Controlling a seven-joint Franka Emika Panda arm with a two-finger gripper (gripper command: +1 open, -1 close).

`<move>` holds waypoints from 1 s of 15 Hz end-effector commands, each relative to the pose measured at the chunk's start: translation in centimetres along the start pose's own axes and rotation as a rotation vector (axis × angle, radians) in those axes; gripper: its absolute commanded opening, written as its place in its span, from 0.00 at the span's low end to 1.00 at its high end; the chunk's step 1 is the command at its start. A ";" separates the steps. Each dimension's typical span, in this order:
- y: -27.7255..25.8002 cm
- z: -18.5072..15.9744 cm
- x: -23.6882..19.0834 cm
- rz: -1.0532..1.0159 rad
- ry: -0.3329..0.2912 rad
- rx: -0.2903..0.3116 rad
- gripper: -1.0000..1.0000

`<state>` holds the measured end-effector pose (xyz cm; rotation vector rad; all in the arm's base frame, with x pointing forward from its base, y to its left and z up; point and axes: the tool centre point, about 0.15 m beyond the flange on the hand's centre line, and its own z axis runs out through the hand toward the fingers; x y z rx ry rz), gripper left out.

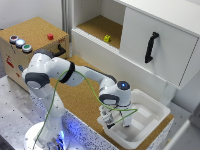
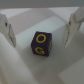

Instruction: Place the purple object on the table

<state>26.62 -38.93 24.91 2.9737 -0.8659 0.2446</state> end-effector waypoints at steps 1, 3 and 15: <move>0.6 1.9 2.5 0.000 -0.030 0.050 1.00; 0.6 2.6 2.4 0.013 -0.039 0.063 1.00; 0.7 4.2 2.1 0.013 -0.050 0.078 0.00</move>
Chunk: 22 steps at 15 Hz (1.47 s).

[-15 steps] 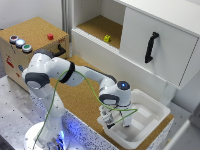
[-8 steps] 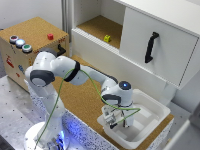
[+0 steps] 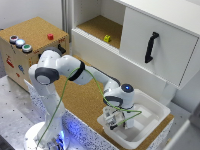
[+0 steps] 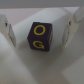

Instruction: Place the purple object on the table

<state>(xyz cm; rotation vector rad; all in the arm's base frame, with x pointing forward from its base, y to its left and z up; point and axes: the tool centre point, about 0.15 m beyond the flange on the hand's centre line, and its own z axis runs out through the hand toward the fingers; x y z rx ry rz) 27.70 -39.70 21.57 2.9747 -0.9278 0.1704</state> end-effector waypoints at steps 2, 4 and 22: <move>0.4 0.5 1.6 -0.036 -0.001 0.078 0.00; 0.2 0.0 1.6 -0.043 0.008 0.081 0.00; -19.9 -10.6 2.8 -0.754 0.064 0.253 0.00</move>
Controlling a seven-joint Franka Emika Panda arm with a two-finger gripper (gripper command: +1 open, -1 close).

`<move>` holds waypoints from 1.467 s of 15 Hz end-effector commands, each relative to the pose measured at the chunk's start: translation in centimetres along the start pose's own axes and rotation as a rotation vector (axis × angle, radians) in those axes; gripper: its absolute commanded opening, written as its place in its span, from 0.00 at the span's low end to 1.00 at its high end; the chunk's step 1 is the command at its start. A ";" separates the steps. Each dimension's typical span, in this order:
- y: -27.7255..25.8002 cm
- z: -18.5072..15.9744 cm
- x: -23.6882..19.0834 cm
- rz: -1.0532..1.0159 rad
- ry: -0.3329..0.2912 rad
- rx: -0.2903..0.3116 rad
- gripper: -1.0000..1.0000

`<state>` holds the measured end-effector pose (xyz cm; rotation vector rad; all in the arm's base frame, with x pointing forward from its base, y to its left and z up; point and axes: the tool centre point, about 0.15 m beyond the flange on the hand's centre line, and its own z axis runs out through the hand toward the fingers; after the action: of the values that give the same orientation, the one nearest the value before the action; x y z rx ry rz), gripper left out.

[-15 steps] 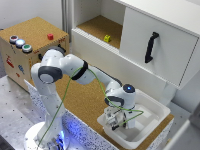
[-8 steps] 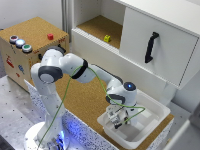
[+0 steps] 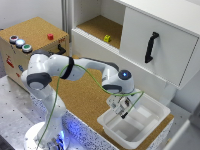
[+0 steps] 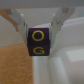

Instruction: Place the purple object on the table

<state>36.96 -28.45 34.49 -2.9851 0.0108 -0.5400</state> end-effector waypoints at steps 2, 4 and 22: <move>-5.2 5.2 2.2 -0.202 -0.198 0.104 0.00; -6.2 6.9 2.3 -0.248 -0.239 0.107 0.00; -15.0 17.2 1.2 -0.244 -0.295 0.158 0.00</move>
<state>42.91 -13.91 23.60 -2.9140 -0.4683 -0.1059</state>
